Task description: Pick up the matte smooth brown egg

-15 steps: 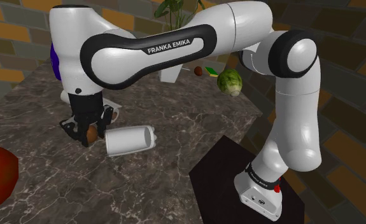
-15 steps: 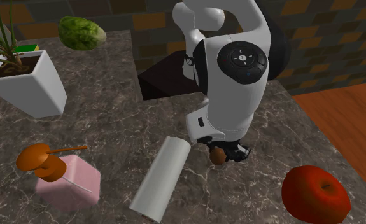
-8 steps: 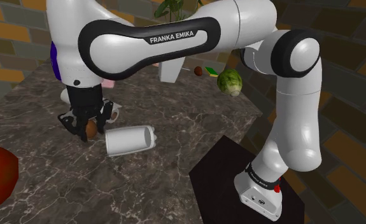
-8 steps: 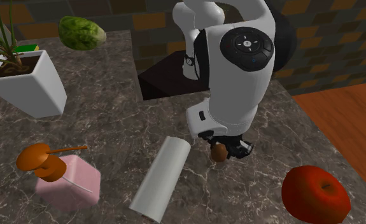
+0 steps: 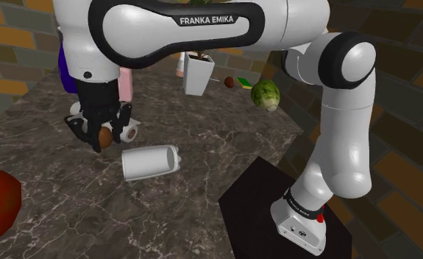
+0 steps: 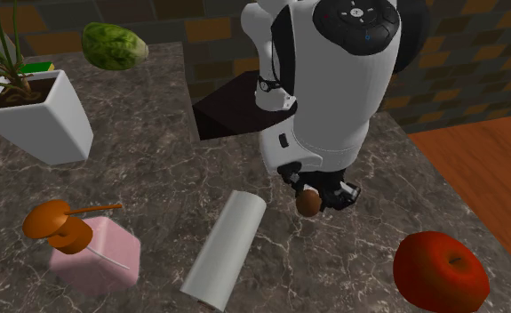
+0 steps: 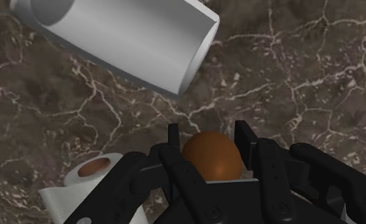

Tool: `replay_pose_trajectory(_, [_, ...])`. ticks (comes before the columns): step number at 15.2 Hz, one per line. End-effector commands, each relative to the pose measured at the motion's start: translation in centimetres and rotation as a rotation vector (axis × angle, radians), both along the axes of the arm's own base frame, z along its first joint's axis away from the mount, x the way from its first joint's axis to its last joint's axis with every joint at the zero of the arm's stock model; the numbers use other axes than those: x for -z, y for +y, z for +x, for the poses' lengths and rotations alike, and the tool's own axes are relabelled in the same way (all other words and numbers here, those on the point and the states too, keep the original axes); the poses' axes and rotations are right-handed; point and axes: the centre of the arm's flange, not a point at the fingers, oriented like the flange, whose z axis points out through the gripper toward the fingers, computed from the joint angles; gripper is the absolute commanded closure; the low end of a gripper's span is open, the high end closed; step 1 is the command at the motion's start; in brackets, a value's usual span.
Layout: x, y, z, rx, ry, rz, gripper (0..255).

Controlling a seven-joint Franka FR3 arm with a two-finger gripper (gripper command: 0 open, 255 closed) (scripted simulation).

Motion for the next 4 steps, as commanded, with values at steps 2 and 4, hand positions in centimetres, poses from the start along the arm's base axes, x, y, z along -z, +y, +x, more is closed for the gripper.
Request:
replay_pose_trajectory(2, [-1.73, 0.14, 0.03, 0.000, 0.000, 0.000, 255])
replay_pose_trajectory(4, [-1.81, 0.14, 0.03, 0.000, 0.000, 0.000, 255])
